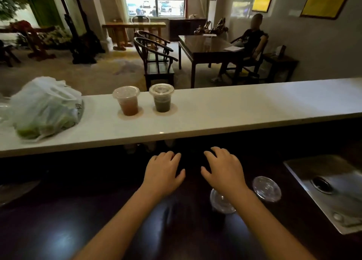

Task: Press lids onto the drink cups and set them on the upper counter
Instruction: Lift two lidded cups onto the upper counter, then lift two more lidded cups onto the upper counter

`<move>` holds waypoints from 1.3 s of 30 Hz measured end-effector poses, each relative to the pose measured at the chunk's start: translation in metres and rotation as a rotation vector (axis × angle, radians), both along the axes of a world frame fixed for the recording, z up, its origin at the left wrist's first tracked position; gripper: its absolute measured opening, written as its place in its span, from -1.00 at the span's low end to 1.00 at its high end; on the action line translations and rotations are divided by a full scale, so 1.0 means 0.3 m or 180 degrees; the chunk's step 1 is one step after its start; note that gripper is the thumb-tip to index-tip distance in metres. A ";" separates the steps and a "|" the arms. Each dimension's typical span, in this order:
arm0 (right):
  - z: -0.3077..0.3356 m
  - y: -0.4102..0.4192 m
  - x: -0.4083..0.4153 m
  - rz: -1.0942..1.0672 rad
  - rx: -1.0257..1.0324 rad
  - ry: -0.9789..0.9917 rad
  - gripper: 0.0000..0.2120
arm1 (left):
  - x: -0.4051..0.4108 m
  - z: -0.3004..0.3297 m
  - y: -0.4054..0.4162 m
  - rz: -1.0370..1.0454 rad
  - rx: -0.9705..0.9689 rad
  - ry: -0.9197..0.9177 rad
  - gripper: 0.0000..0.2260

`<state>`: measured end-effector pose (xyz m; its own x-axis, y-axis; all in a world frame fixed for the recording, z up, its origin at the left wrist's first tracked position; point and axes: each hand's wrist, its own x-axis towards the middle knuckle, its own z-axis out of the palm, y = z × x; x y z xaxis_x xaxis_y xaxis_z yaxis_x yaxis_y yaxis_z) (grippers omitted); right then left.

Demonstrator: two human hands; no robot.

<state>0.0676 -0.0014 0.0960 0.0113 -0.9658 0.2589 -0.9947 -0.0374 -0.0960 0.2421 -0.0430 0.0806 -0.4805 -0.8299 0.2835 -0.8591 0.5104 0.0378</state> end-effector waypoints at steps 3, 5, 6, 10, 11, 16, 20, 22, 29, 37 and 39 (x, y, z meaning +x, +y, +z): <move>-0.045 0.013 -0.118 0.0055 0.0040 -0.0033 -0.62 | -0.124 -0.043 0.040 0.0043 0.0011 0.0071 -0.54; -0.074 0.019 -0.212 0.0139 0.0190 -0.0053 -0.57 | -0.223 -0.084 0.068 0.0122 0.0087 0.0093 -0.56; -0.090 0.020 -0.266 0.0188 0.0286 -0.0058 -0.54 | -0.276 -0.105 0.079 0.0172 0.0129 0.0117 -0.58; -0.133 0.029 -0.474 0.0365 0.0642 0.0004 -0.50 | -0.467 -0.171 0.127 0.0373 0.0433 0.0130 -0.55; -0.148 0.030 -0.519 0.0395 0.0724 0.0040 -0.49 | -0.498 -0.186 0.138 0.0423 0.0506 0.0119 -0.52; -0.241 0.052 -0.664 0.0522 0.1422 0.0177 -0.30 | -0.572 -0.251 0.198 0.0799 0.1409 -0.0064 -0.33; -0.297 0.063 -0.734 0.0569 0.1835 0.0069 -0.19 | -0.596 -0.283 0.206 0.0845 0.2075 -0.0478 -0.18; -0.315 0.065 -0.748 0.0636 0.1938 -0.0038 -0.16 | -0.600 -0.293 0.205 0.0846 0.2146 -0.0589 -0.17; -0.348 0.062 -0.762 0.0816 0.1696 -0.0097 -0.20 | -0.606 -0.315 0.214 0.0878 0.1859 -0.0472 -0.26; -0.274 0.039 -0.724 0.0911 0.1448 -0.0190 -0.27 | -0.573 -0.231 0.165 0.0774 0.1524 -0.0292 -0.26; -0.214 0.021 -0.706 0.0942 0.1376 -0.0255 -0.26 | -0.564 -0.171 0.137 0.0709 0.1341 -0.0193 -0.25</move>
